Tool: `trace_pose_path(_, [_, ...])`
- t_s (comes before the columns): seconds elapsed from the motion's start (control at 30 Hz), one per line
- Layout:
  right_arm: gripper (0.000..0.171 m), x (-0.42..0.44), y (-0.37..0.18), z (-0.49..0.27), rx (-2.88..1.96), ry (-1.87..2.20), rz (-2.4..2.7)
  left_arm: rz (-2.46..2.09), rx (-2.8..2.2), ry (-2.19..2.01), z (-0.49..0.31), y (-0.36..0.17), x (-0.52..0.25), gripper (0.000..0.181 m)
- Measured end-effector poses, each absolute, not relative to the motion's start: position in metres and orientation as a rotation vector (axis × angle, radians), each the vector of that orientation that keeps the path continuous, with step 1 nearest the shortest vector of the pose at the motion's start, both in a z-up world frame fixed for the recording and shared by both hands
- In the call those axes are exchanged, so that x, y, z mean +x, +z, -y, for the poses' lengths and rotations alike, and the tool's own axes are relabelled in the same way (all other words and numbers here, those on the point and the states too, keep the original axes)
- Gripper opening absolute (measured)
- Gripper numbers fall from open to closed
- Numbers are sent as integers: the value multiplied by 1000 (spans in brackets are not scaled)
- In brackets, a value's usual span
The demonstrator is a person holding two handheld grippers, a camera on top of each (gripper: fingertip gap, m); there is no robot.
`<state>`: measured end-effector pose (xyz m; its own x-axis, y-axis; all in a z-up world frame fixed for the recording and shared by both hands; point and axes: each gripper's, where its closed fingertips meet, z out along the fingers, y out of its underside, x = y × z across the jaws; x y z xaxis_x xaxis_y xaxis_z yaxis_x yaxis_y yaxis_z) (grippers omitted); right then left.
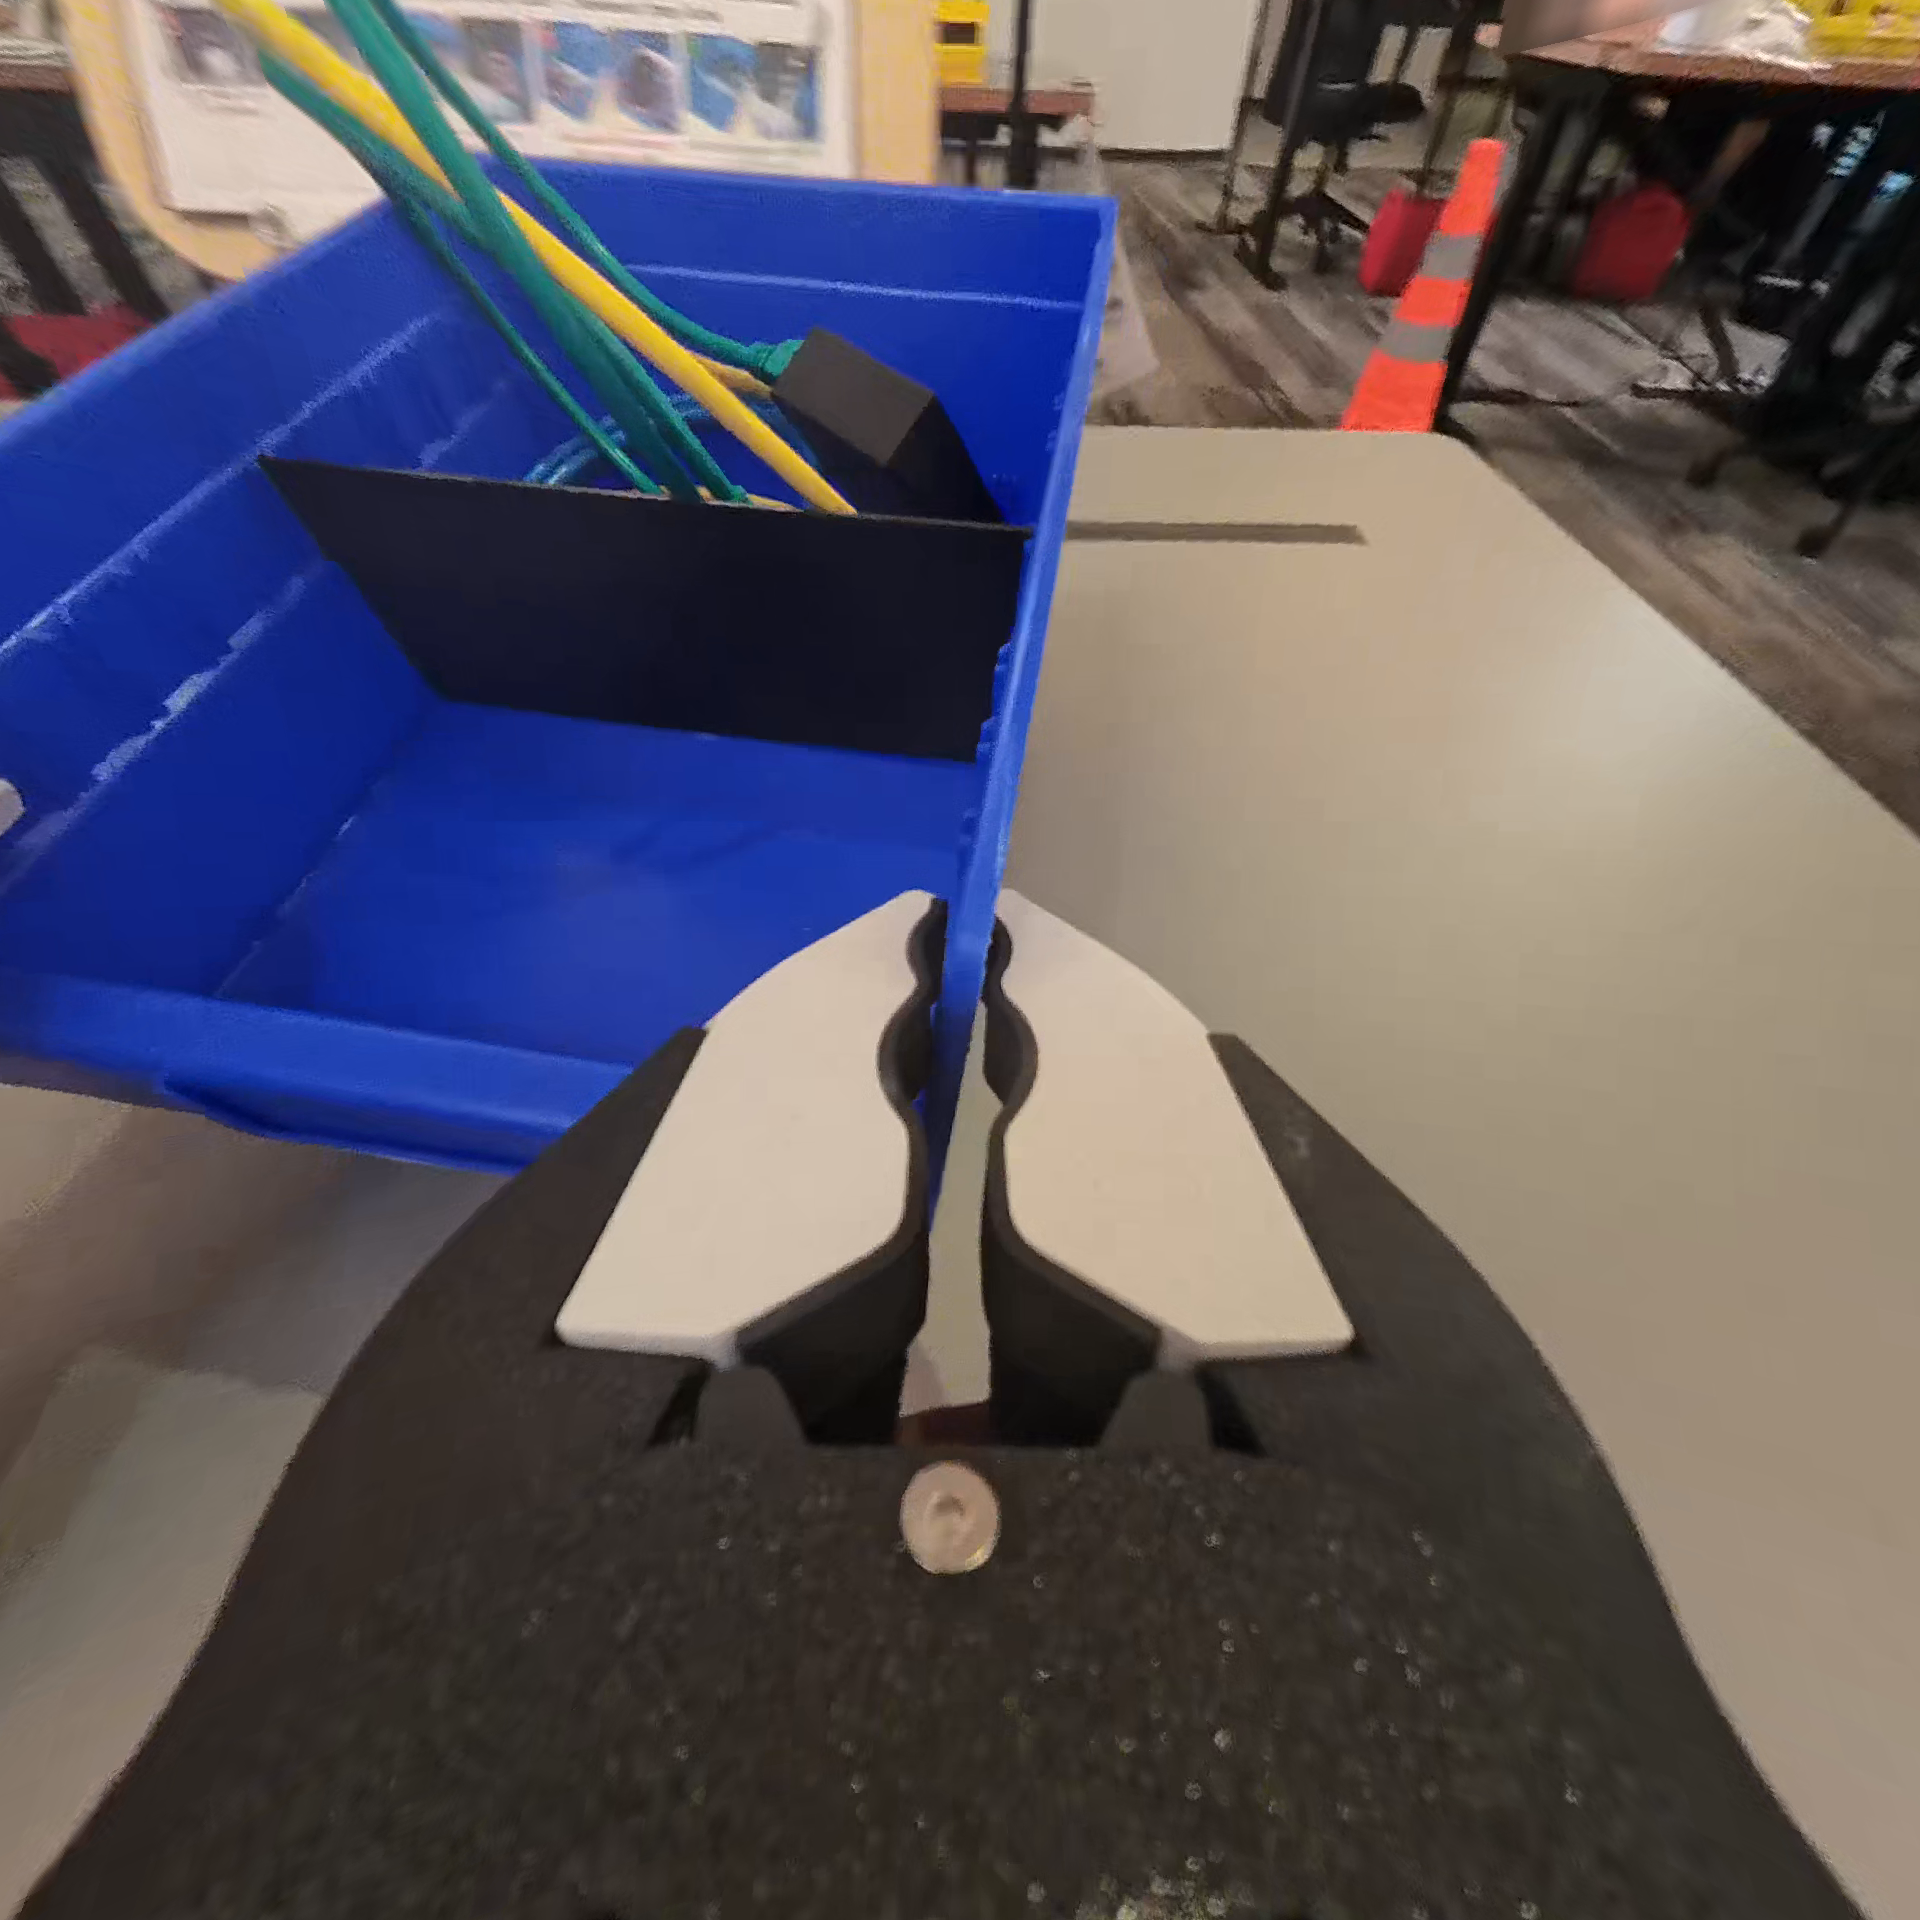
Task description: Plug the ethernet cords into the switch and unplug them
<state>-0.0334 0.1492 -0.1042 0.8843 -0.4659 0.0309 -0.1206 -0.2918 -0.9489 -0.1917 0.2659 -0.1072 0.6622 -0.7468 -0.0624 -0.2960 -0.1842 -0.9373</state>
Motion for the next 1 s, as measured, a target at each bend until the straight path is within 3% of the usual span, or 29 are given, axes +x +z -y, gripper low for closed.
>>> trace_pose_path(0.2, [6,-81,-126,-224,-1944,-266,-284,-692,-1871,-392,-316,-122,-253,3])
trace_pose_path(0.4, [7,-95,-148,-239,-2024,-242,-191,-681,-1951,-432,-322,-150,-267,6])
trace_pose_path(0.43, [7,-95,-149,-238,-2021,-247,-171,-722,-1954,-463,-319,-150,-266,14])
trace_pose_path(0.5, [12,-100,-150,-236,-1993,-217,-72,-755,-1964,-582,-312,-140,-267,71])
trace_pose_path(0.6, [24,-103,-154,-216,-2016,-171,8,-717,-1781,-827,-293,-90,-289,63])
trace_pose_path(0.7, [23,-107,-145,-200,-1977,-85,-8,-652,-1584,-997,-277,-39,-343,63])
trace_pose_path(0.9, [28,-112,-146,-196,-1975,-153,20,-438,-1805,-359,-354,-88,-508,61])
trace_pose_path(1.0, [34,-125,-148,-185,-2015,-168,0,-353,-1875,-265,-396,-104,-546,61])
